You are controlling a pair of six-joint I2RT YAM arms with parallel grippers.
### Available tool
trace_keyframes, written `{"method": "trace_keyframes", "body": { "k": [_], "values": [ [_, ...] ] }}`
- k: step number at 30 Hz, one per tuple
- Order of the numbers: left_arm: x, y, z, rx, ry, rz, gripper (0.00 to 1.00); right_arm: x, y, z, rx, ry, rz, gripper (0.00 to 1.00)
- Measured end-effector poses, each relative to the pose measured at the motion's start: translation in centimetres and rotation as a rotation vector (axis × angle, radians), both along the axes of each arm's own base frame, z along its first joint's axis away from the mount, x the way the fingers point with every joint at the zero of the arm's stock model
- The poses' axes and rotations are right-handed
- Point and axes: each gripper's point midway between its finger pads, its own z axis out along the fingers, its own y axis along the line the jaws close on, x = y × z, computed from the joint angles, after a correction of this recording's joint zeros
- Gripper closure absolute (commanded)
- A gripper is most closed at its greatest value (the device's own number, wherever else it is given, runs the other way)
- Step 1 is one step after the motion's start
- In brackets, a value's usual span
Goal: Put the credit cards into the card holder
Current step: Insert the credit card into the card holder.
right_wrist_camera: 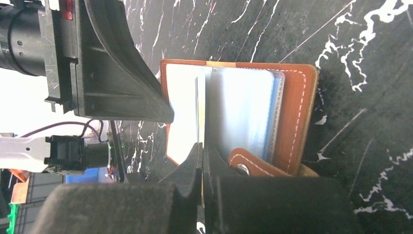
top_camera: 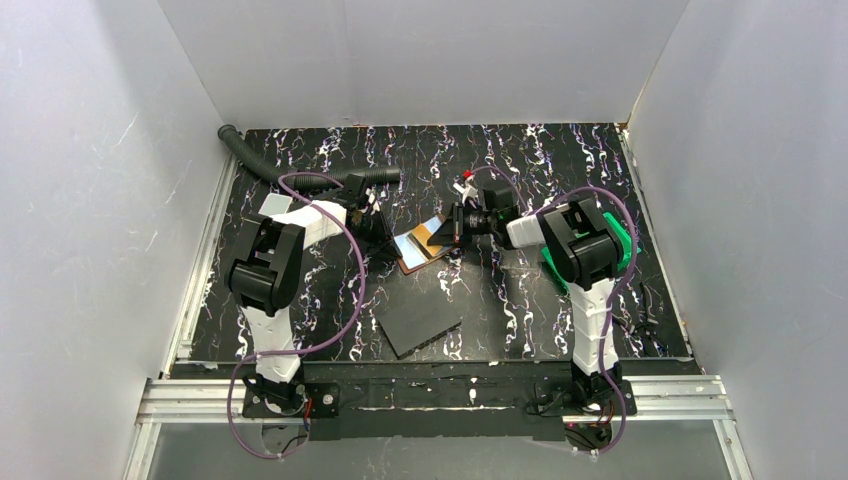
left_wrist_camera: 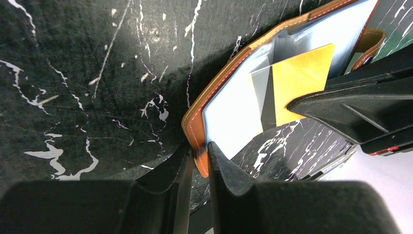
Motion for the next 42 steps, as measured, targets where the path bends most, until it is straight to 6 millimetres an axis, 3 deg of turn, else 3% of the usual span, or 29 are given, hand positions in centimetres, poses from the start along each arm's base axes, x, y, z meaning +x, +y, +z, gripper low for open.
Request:
{"method": "trace_keyframes", "body": {
  "k": [21,26,31,42],
  "values": [
    [0.2,-0.3,-0.1,-0.027,0.002,0.023,0.86,0.3,0.4,0.4,0.08,0.049,-0.144,0.97],
    [0.2,-0.5,-0.1,-0.044,0.001,0.032,0.86,0.0,0.4,0.2,0.087,0.069,-0.173,0.7],
    [0.2,-0.6,-0.1,-0.054,0.001,0.035,0.86,-0.5,0.8,0.3,0.05,0.043,-0.168,0.49],
    [0.1,-0.8,-0.1,-0.068,-0.004,0.028,0.86,1.7,-0.5,1.4,-0.281,-0.15,-0.12,0.24]
  ]
}}
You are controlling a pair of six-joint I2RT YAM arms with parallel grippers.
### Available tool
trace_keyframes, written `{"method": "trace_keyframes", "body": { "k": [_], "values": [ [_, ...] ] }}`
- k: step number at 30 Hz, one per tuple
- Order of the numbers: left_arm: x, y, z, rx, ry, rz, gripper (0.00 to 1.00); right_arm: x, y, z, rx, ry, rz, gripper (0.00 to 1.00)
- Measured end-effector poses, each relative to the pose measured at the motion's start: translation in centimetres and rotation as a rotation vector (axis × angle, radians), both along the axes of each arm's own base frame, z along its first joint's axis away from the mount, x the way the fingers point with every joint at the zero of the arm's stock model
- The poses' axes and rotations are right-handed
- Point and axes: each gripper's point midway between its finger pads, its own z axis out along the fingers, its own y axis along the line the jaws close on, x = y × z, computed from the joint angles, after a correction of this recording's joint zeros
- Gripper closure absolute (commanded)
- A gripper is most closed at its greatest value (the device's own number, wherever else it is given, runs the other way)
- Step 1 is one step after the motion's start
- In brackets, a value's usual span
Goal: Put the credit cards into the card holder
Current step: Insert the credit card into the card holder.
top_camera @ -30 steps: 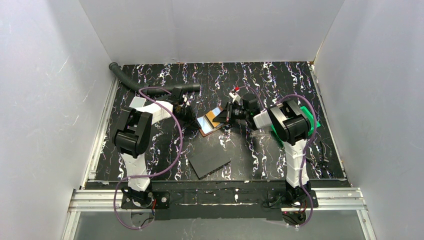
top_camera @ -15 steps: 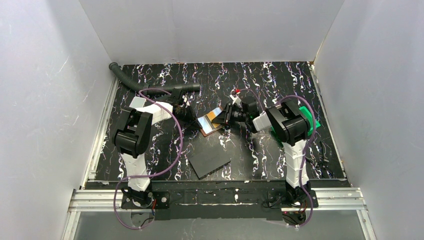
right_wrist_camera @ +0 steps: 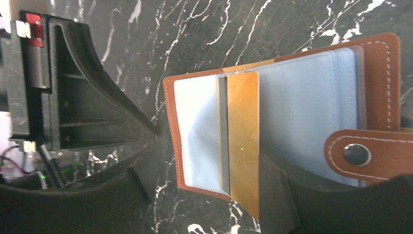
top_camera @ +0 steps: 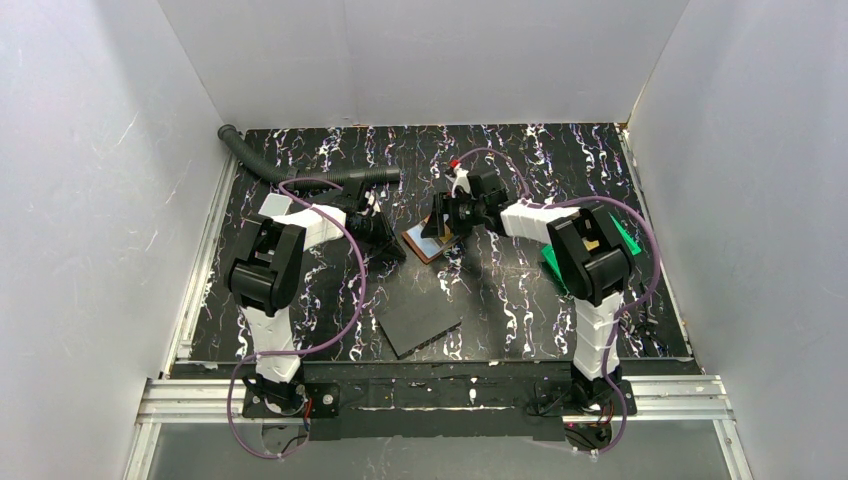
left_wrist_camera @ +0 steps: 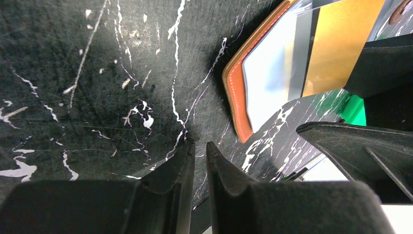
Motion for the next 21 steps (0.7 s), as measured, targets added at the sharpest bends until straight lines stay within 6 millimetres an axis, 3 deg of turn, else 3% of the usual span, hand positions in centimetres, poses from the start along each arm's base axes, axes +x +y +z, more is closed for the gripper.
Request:
{"method": "trace_keyframes", "body": {
  "k": [2,4,8,11,12,16,21],
  "values": [
    [0.0,0.0,0.0,-0.002,0.0,-0.001,0.86,0.1,-0.4,0.0,-0.045,-0.023,0.011,0.17],
    [0.0,-0.1,0.0,-0.004,-0.001,-0.002,0.77,-0.1,-0.6,-0.1,-0.107,-0.059,0.042,0.21],
    [0.1,-0.7,0.5,-0.041,-0.012,-0.019,0.64,-0.2,-0.7,-0.2,-0.125,-0.062,0.046,0.32],
    [0.3,-1.4,1.0,-0.092,-0.028,-0.031,0.63,-0.6,-0.6,-0.1,-0.114,-0.031,0.041,0.46],
    [0.3,-1.6,1.1,-0.106,-0.029,-0.03,0.63,-0.6,-0.6,-0.1,-0.103,-0.02,0.036,0.46],
    [0.9,-2.4,1.7,-0.154,-0.044,-0.019,0.66,-0.8,-0.5,0.2,-0.035,0.041,0.003,0.34],
    [1.7,-2.9,1.4,-0.18,-0.051,0.002,0.74,-0.5,-1.0,0.4,-0.006,0.063,-0.008,0.26]
  ]
}}
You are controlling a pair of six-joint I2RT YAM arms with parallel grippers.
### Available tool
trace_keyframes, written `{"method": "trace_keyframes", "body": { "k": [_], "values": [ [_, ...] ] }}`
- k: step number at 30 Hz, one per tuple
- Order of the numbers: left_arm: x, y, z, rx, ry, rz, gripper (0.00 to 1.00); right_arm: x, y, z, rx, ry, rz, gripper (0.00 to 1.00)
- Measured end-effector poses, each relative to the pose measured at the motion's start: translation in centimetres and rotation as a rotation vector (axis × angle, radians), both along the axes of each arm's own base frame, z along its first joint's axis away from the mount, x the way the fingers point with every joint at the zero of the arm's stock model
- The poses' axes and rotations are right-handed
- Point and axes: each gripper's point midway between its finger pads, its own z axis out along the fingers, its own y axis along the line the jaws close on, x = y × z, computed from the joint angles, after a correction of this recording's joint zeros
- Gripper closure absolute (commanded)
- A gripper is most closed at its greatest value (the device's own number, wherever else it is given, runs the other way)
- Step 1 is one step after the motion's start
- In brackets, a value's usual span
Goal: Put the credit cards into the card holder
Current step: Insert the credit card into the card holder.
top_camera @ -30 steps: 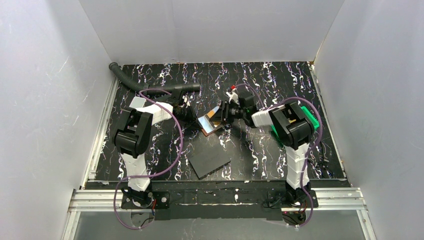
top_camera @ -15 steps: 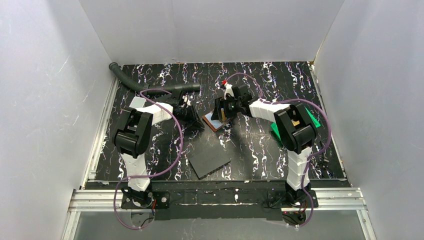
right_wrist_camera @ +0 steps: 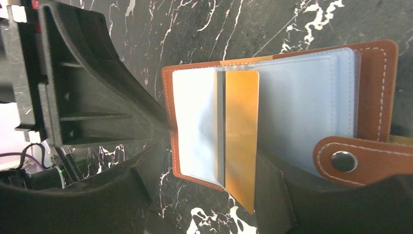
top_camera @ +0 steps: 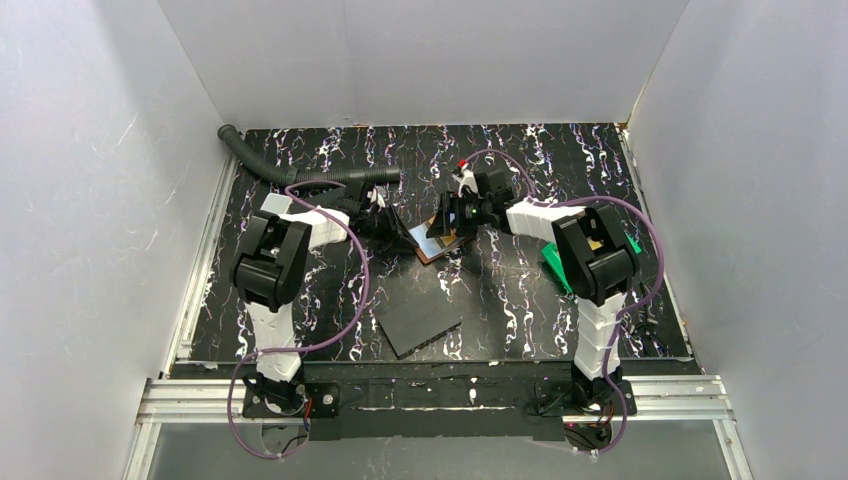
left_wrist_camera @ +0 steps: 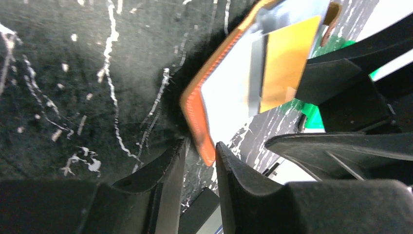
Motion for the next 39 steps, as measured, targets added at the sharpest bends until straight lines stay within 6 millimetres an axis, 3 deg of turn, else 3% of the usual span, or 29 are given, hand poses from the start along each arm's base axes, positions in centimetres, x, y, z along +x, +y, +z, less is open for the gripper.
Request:
{"method": "trace_keyframes", "body": {
  "k": [8,14,19,26,28,32,39],
  "values": [
    [0.0,0.1,-1.0,0.009,0.03,0.016,0.77,0.1,-0.7,-0.3,-0.048,-0.015,0.022,0.21],
    [-0.3,0.1,-1.0,-0.001,0.014,0.016,0.86,0.0,-0.8,-0.3,-0.064,-0.018,0.031,0.22],
    [-0.3,-0.1,1.0,-0.017,-0.042,0.014,0.99,0.0,-0.9,-0.1,-0.054,-0.005,0.014,0.24],
    [1.7,-2.3,3.4,-0.067,-0.112,0.008,1.0,0.3,-1.0,0.0,-0.018,0.025,-0.029,0.28],
    [2.0,-2.8,2.7,-0.067,-0.103,0.011,1.0,0.3,-0.9,0.0,-0.012,0.028,-0.035,0.27],
    [1.6,-2.4,-0.8,-0.022,-0.024,0.031,1.0,0.4,-0.9,0.1,-0.005,0.032,-0.043,0.22],
    [1.6,-2.4,-1.1,-0.025,-0.016,0.026,1.0,0.2,-1.6,0.1,-0.068,0.004,-0.014,0.15]
  ]
}}
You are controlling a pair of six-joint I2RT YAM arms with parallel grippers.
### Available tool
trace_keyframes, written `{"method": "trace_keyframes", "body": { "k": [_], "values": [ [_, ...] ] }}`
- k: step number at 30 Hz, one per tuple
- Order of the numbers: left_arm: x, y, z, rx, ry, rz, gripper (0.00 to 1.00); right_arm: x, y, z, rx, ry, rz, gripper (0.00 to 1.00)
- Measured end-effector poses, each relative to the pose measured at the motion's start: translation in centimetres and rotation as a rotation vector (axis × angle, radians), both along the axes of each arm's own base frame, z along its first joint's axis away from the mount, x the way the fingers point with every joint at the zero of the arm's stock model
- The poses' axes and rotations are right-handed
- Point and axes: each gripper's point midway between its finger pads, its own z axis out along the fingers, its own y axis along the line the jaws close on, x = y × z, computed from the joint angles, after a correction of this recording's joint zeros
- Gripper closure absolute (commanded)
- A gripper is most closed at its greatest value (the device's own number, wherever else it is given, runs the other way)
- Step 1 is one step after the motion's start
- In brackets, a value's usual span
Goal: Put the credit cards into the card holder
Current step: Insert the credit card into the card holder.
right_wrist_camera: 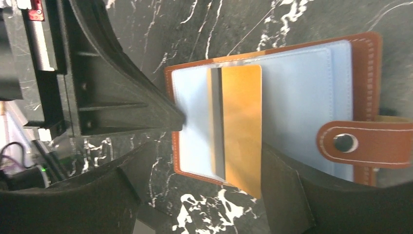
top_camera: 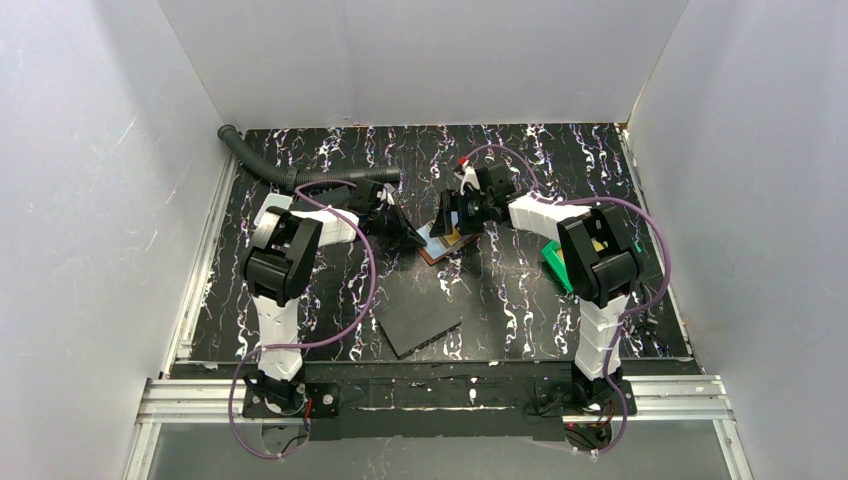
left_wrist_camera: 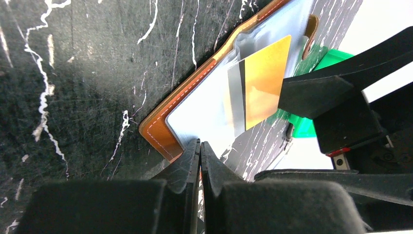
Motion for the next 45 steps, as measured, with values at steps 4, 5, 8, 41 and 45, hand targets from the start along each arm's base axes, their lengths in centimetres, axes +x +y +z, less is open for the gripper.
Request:
{"method": "trace_keyframes", "body": {
  "k": [4,5,8,41,45],
  "values": [
    [0.0,0.0,0.0,0.003,-0.004,-0.004,1.0,0.7,-0.8,0.2,-0.067,-0.045,0.019,0.15],
    [0.0,0.1,0.0,0.003,-0.004,-0.004,1.0,0.9,-0.9,0.3,-0.081,-0.058,0.026,0.16],
    [0.0,0.1,-0.1,0.004,-0.004,-0.006,1.0,0.9,-1.2,0.3,-0.104,-0.081,0.058,0.18],
    [-0.4,0.4,-0.1,0.025,-0.001,-0.027,1.0,0.1,2.1,-0.2,0.133,-0.048,0.111,0.32],
    [-0.6,0.7,0.0,0.038,0.004,-0.024,0.98,0.1,2.3,0.2,0.157,-0.026,0.093,0.28]
  ]
}}
